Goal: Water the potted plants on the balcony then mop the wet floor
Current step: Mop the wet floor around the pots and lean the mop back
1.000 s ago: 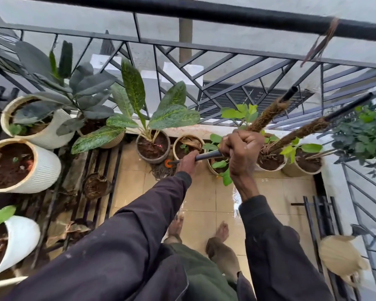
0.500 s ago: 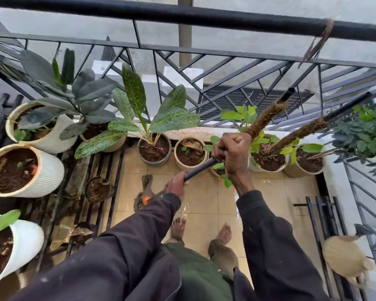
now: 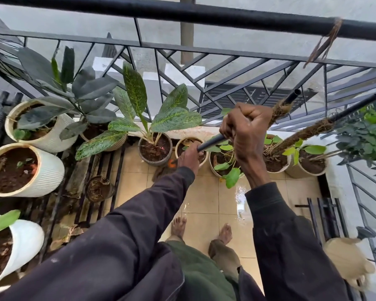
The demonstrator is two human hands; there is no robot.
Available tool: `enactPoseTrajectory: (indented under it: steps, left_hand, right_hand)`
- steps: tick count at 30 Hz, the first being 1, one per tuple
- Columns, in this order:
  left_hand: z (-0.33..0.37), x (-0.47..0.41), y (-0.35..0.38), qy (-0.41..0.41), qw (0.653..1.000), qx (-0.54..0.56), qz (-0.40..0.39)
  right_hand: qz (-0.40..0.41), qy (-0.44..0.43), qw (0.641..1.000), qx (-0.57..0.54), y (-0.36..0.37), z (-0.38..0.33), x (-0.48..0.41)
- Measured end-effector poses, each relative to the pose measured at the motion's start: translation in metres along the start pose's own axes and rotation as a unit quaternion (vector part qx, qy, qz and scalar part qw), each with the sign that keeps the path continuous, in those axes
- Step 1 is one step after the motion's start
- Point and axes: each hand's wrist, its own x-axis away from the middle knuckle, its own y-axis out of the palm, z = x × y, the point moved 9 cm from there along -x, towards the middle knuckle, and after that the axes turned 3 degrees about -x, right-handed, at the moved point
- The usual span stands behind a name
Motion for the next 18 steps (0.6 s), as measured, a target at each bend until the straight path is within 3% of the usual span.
enactPoseTrajectory:
  steps: [5,10,18]
  left_hand:
    - [-0.016,-0.015,0.024,0.004,0.997,0.04,-0.065]
    - [-0.014,-0.014,0.022,-0.025,0.997,0.063,-0.049]
    - [-0.046,0.022,0.032,-0.045,0.998,0.004,-0.053]
  right_hand:
    - [0.043,0.03,0.999,0.015,-0.009,0.029,-0.008]
    - [0.024,0.047,0.999,0.014,-0.002,0.033,-0.017]
    - [0.003,0.087,0.996,-0.021,-0.006,0.052,-0.011]
